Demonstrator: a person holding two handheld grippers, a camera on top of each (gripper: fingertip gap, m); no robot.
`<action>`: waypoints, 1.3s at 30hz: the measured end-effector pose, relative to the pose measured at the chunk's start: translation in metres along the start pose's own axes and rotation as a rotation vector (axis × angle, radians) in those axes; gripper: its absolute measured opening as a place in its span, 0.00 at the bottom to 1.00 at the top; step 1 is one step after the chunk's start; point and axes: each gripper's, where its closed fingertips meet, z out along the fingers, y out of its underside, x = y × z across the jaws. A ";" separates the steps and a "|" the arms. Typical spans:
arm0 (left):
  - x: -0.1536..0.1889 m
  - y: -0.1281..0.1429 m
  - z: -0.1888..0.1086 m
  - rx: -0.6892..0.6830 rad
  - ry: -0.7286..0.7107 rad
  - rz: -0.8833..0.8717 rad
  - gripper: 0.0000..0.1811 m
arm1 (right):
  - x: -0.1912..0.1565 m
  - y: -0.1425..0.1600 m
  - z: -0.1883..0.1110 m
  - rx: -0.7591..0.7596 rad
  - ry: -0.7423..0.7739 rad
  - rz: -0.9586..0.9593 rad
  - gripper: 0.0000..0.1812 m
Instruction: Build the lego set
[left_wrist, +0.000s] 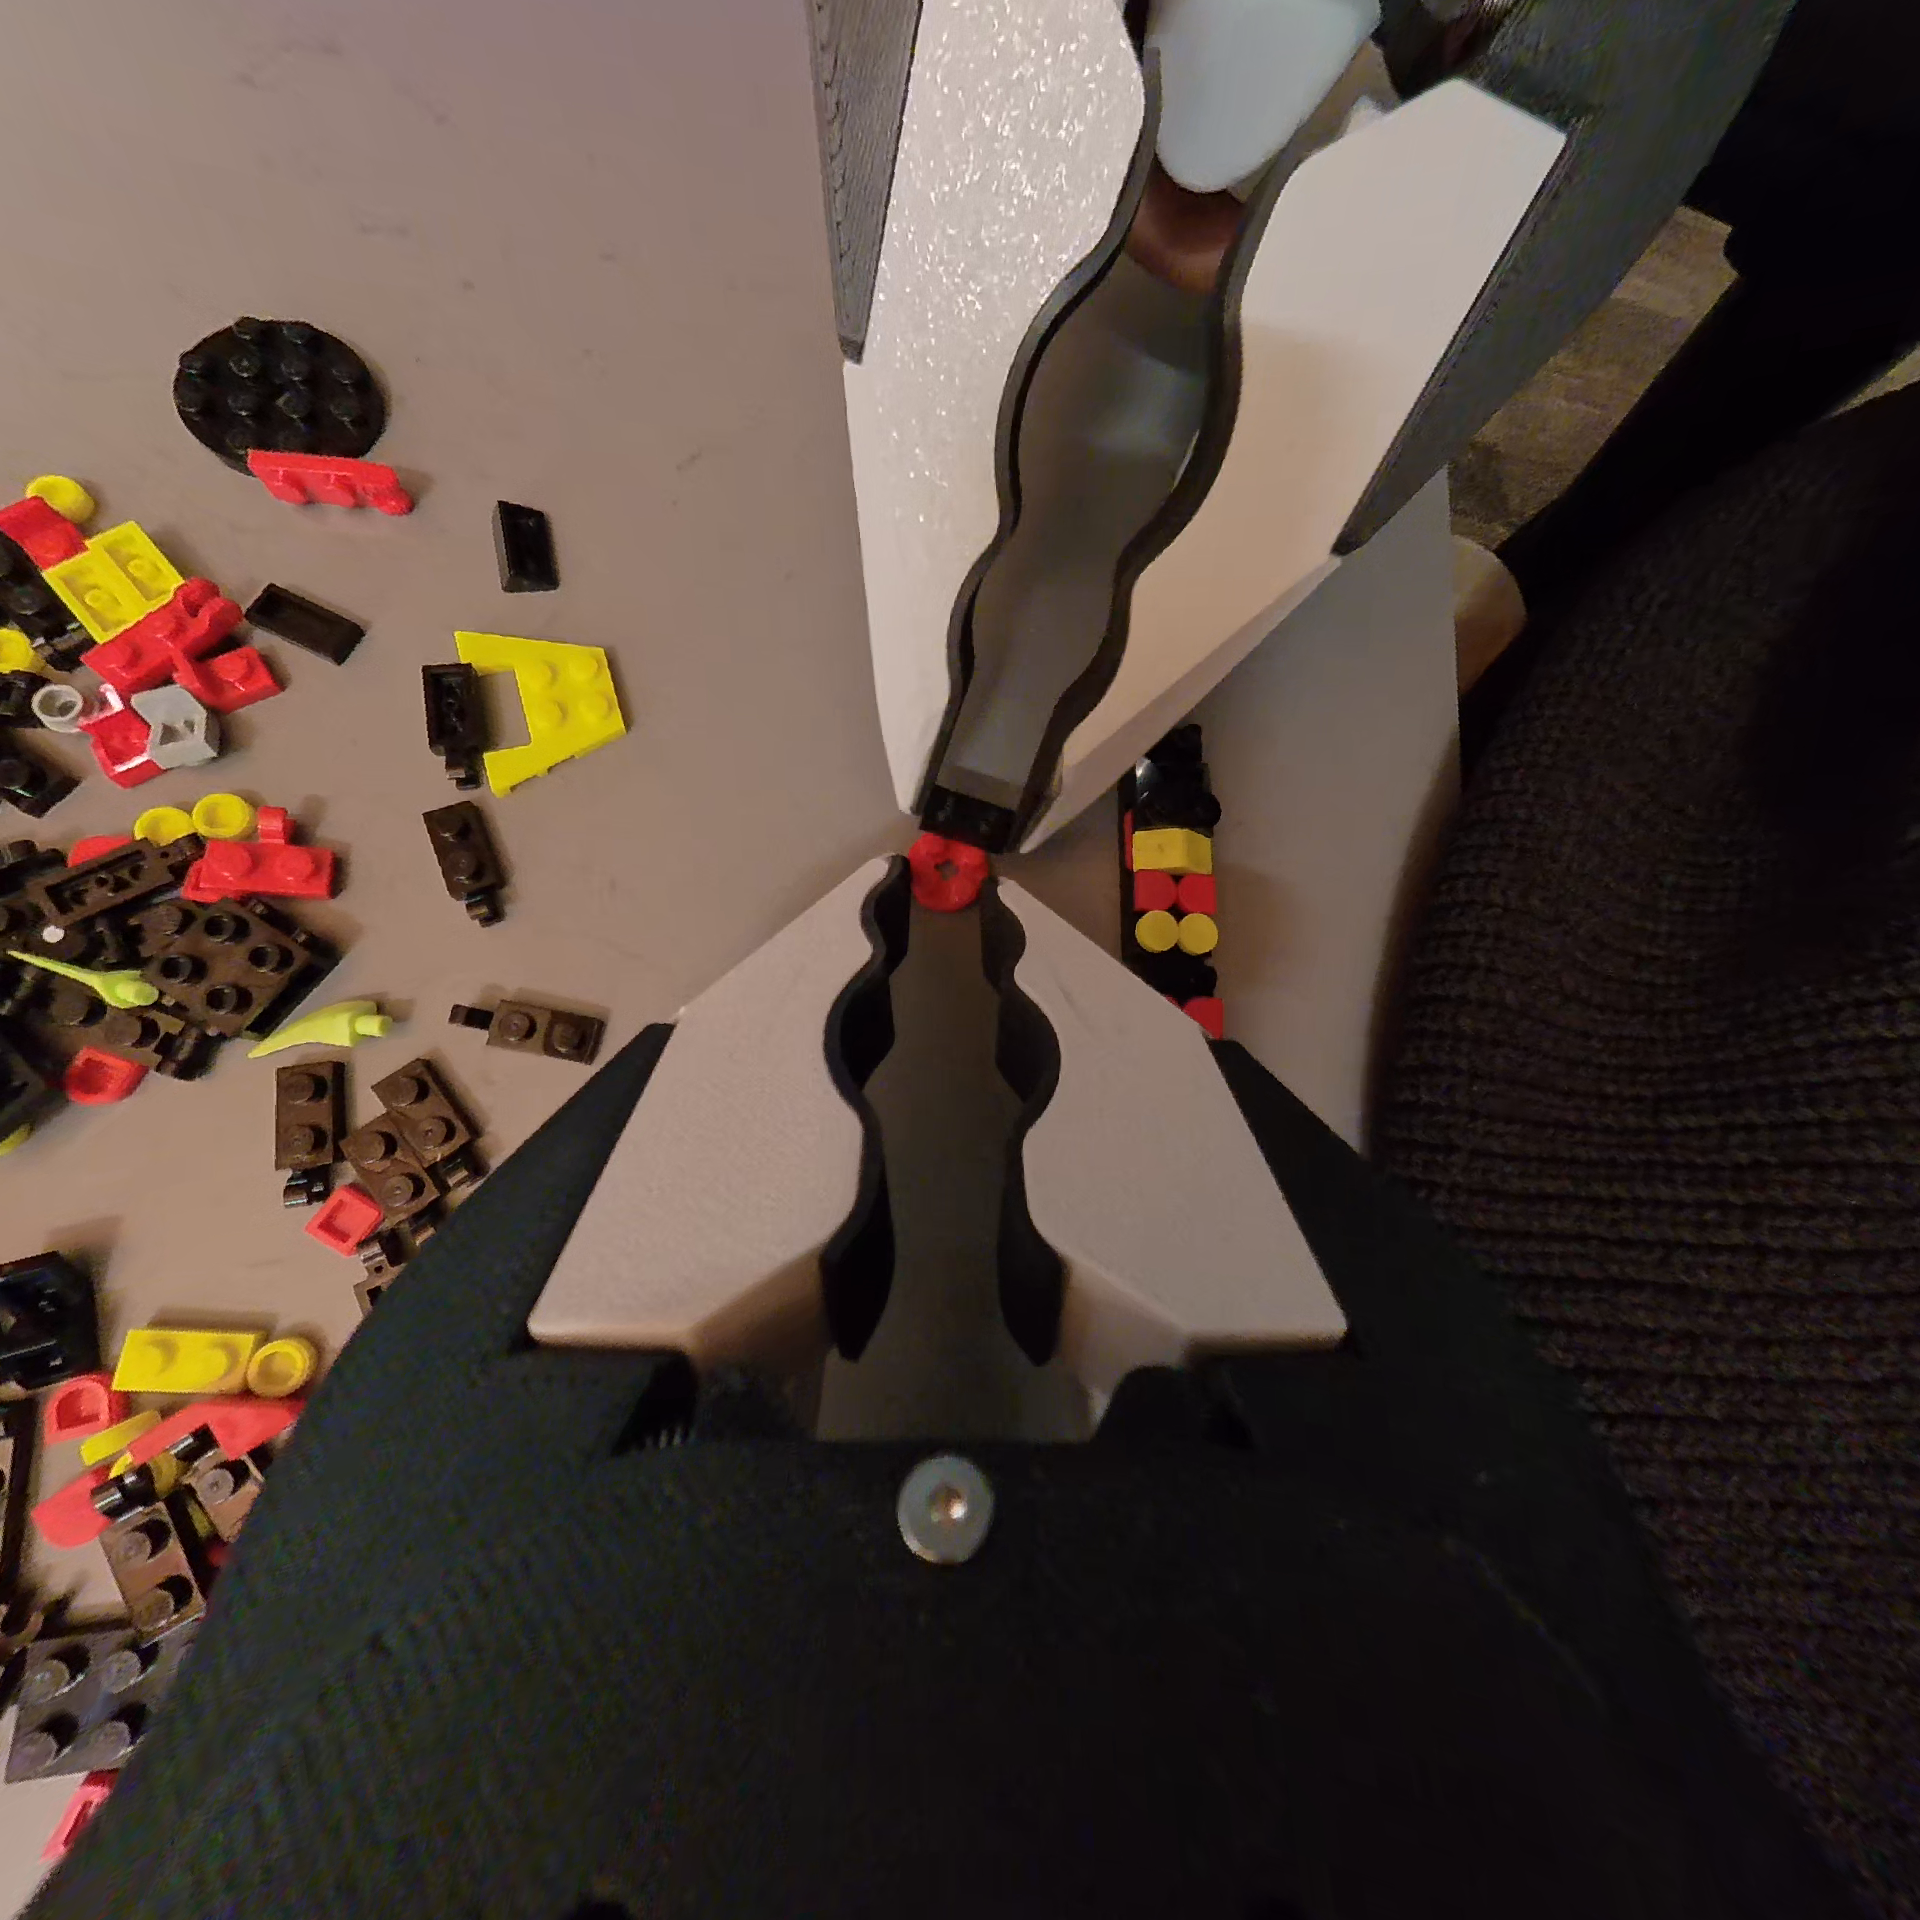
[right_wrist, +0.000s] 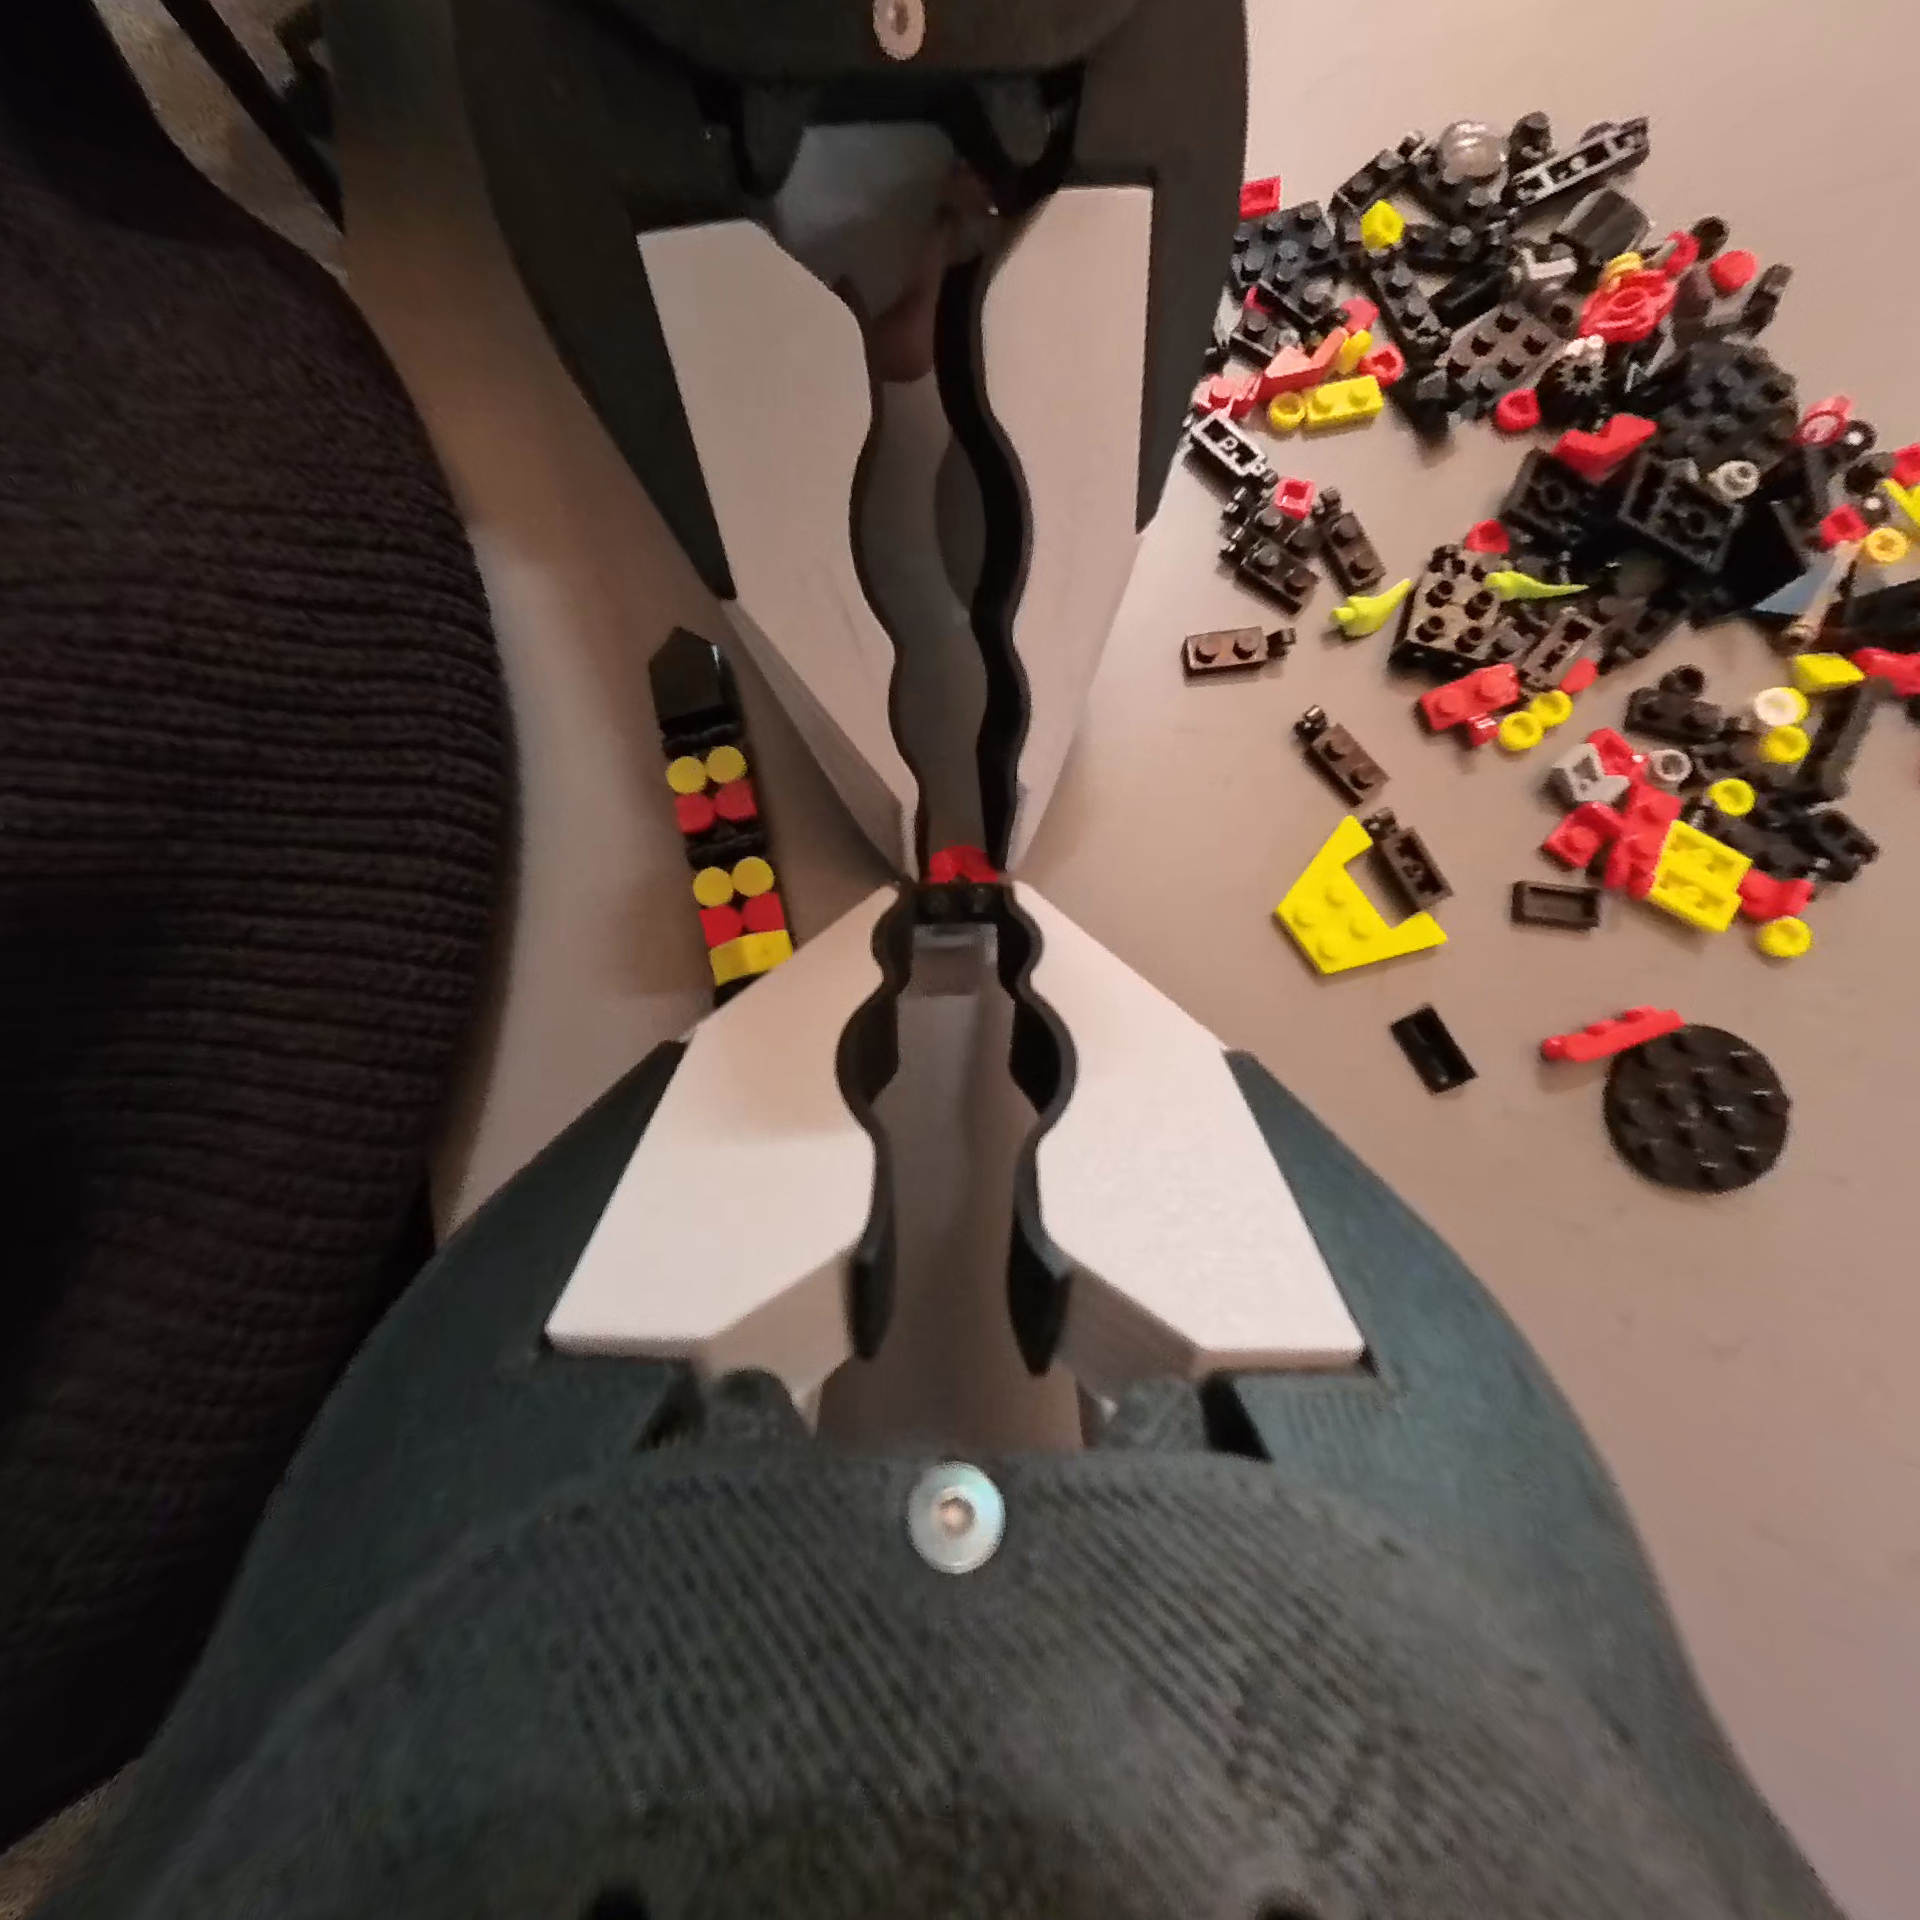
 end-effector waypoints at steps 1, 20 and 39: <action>0.000 0.000 0.000 -0.001 -0.001 0.002 0.06 | 0.001 0.001 0.000 -0.006 0.005 -0.010 0.08; 0.000 0.000 0.000 -0.005 0.001 -0.001 0.06 | 0.000 0.004 0.007 -0.065 -0.040 -0.069 0.08; 0.000 0.000 -0.001 -0.011 0.009 -0.042 0.06 | -0.001 0.005 0.009 -0.140 -0.025 -0.120 0.08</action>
